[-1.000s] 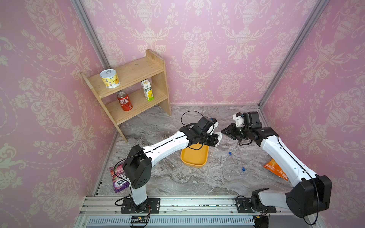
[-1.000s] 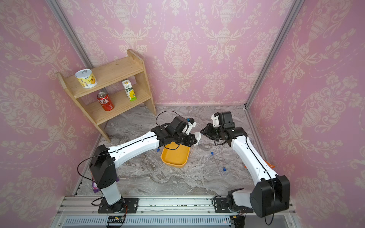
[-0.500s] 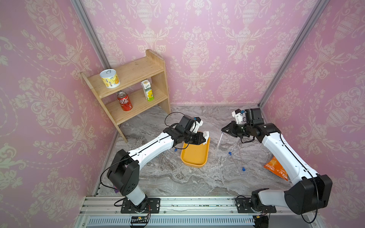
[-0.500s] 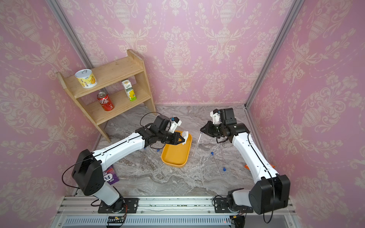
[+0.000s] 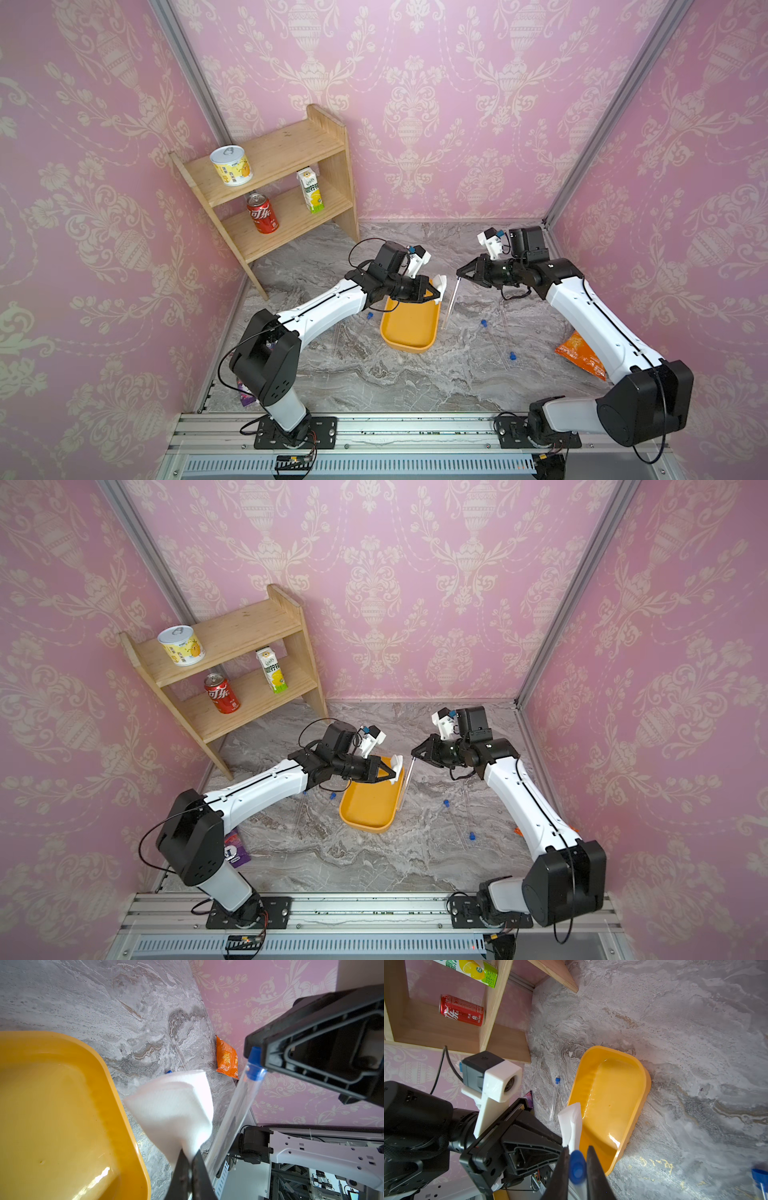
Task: Wipe the exteriors of test tubes
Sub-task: Wipe the dirt from the test tube.
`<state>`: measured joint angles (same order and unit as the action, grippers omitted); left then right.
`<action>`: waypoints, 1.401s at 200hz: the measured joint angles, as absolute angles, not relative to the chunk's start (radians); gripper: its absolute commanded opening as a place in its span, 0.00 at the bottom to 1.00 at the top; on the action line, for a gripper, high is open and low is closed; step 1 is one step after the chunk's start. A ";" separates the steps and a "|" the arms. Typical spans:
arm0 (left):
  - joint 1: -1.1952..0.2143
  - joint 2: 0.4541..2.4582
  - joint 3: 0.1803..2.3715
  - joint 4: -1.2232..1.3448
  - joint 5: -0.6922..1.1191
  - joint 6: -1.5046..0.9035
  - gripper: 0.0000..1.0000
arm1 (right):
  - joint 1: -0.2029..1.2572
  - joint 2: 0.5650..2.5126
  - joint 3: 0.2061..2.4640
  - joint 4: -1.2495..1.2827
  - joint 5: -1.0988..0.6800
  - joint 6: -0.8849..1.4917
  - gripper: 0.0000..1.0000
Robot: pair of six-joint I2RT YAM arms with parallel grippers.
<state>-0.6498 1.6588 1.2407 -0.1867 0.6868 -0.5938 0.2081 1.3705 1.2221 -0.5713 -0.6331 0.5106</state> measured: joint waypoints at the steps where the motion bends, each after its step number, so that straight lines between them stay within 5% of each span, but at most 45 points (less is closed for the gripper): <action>1: -0.650 1.659 1.241 -0.187 0.687 -0.594 0.05 | 0.210 1.372 1.222 -0.571 -0.633 0.511 0.09; 280: -0.759 1.546 1.024 -0.195 0.686 -0.624 0.05 | 0.268 1.482 1.295 -0.589 -0.565 0.455 0.08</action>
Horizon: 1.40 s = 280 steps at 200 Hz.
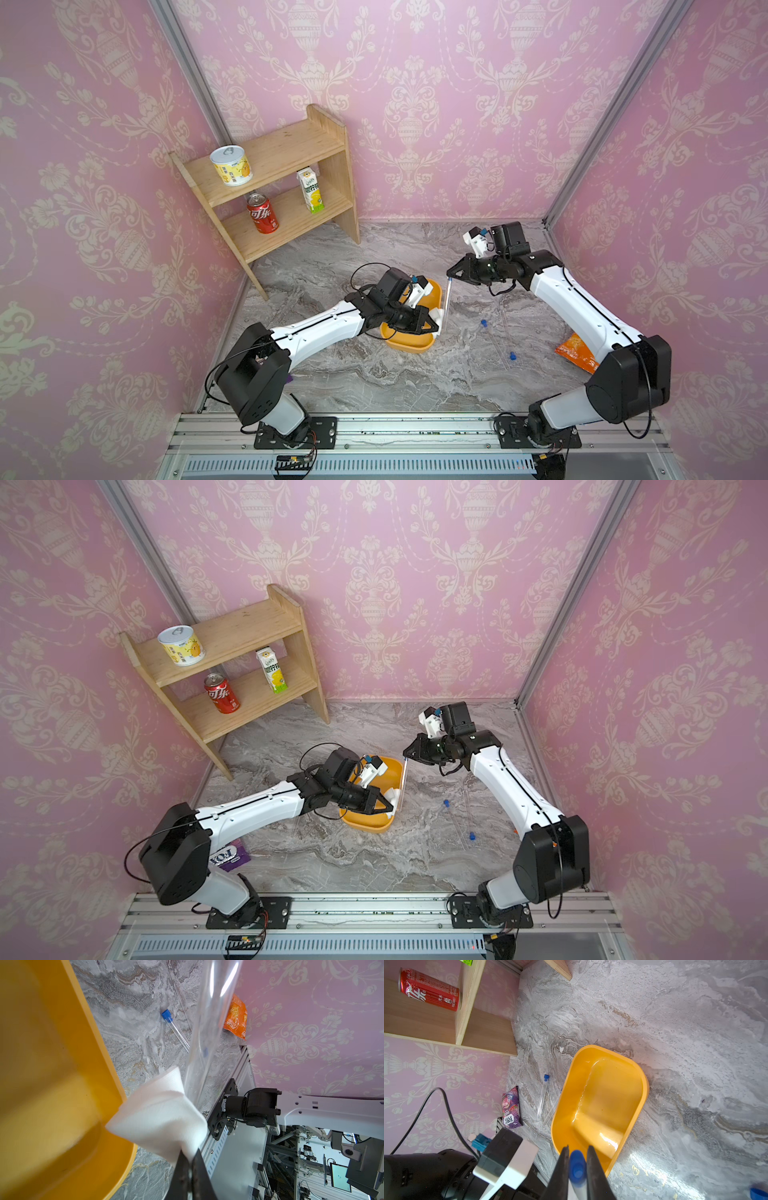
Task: Wipe the exteriors of test tubes
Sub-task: Wipe the dirt from the test tube.
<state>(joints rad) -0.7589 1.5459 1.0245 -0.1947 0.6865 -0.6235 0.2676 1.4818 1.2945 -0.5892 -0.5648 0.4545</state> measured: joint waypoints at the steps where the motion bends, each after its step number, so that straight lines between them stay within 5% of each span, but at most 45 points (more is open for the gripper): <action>1: -0.759 1.546 1.024 -0.195 0.686 -0.624 0.05 | 0.268 1.482 1.295 -0.589 -0.565 0.455 0.08; 280: -0.696 1.751 1.333 -0.272 0.706 -0.519 0.05 | 0.267 1.460 1.295 -0.638 -0.561 0.437 0.08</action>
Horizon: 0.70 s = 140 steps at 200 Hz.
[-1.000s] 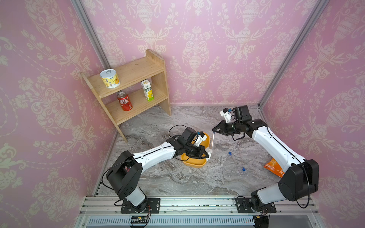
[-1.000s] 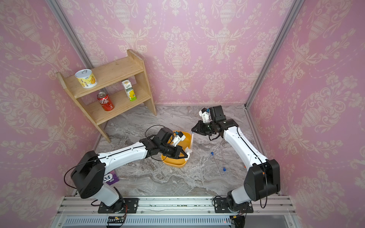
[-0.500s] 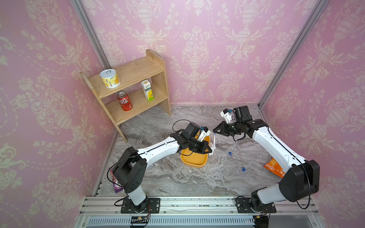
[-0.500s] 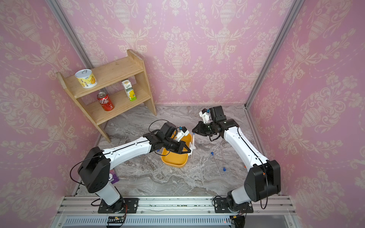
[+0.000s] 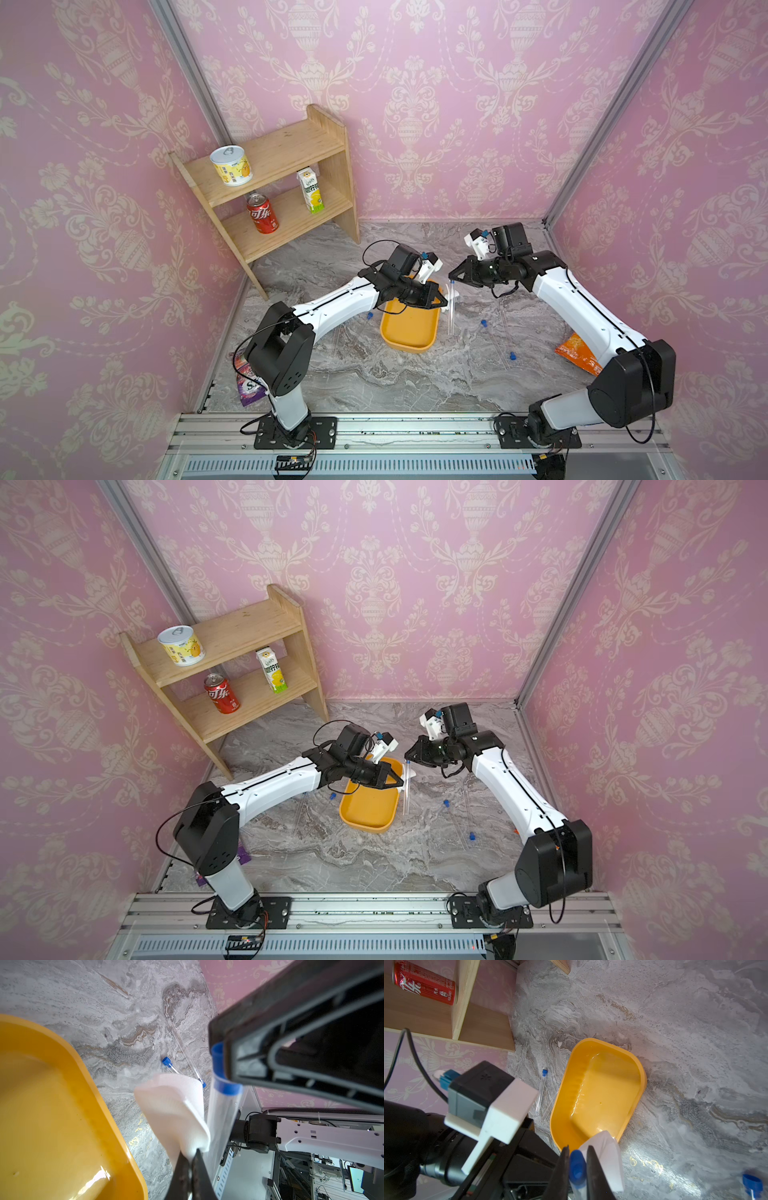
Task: Wipe the exteriors of test tubes
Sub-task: Wipe the dirt from the test tube.
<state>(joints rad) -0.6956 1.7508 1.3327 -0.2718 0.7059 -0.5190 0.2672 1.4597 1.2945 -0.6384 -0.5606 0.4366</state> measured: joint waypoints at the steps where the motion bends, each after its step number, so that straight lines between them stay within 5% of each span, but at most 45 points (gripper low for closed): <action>1: -0.696 1.751 1.333 -0.272 0.706 -0.518 0.05 | 0.267 1.460 1.295 -0.638 -0.561 0.437 0.08; 140: -0.676 1.761 1.386 -0.289 0.730 -0.491 0.05 | 0.267 1.460 1.294 -0.642 -0.549 0.437 0.08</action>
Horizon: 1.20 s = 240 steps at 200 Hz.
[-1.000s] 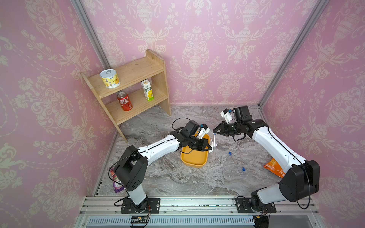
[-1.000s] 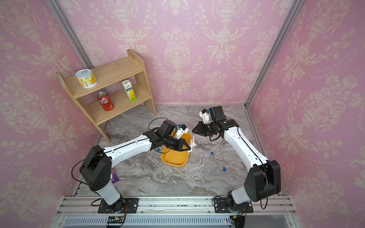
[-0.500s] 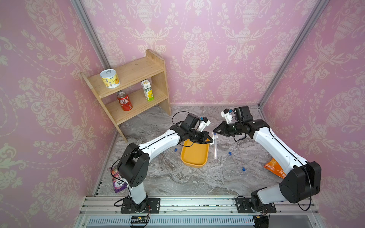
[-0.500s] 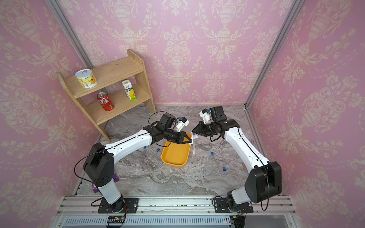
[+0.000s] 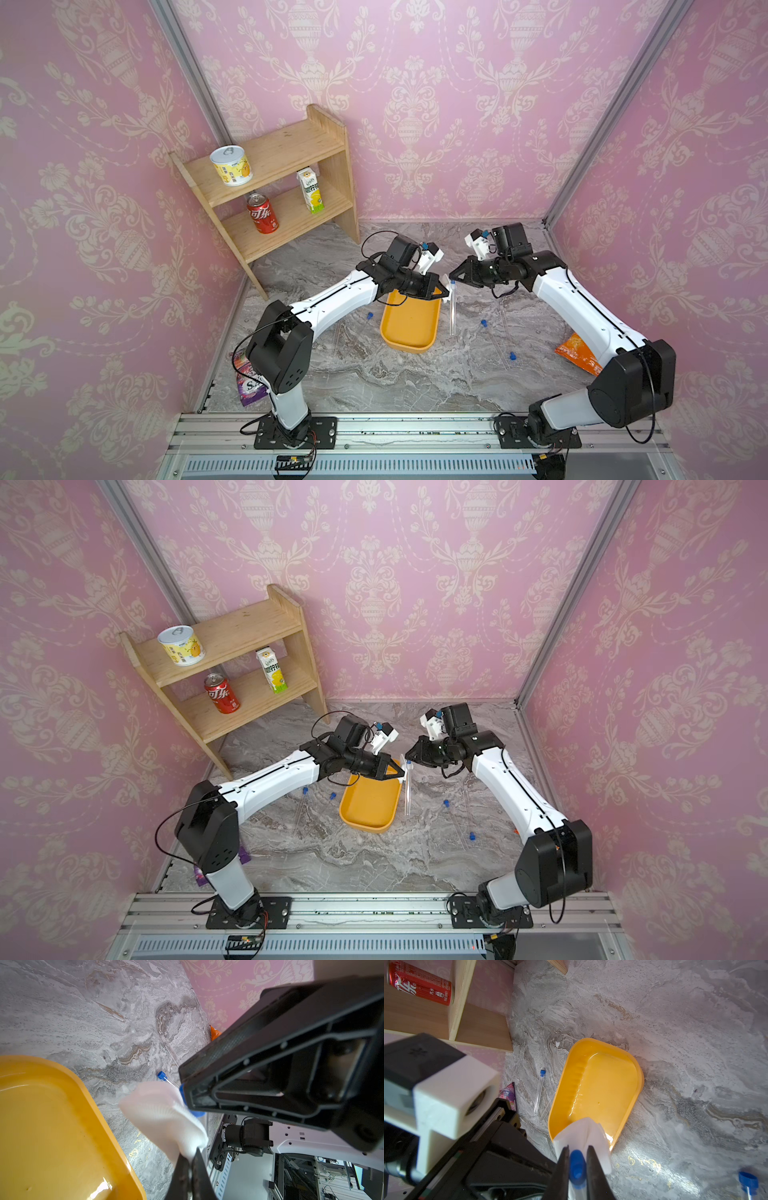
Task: Wipe the exteriors of test tubes
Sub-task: Wipe the dirt from the test tube.
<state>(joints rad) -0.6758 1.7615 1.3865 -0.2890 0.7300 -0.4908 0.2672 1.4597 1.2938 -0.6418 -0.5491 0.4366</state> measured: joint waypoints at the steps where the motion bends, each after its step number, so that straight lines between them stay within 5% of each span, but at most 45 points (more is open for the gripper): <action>1: -0.676 1.761 1.384 -0.288 0.730 -0.491 0.05 | 0.267 1.460 1.294 -0.642 -0.549 0.437 0.08; 240: -0.816 1.611 1.018 -0.090 0.750 -0.676 0.06 | 0.228 1.462 1.330 -0.641 -0.455 0.440 0.08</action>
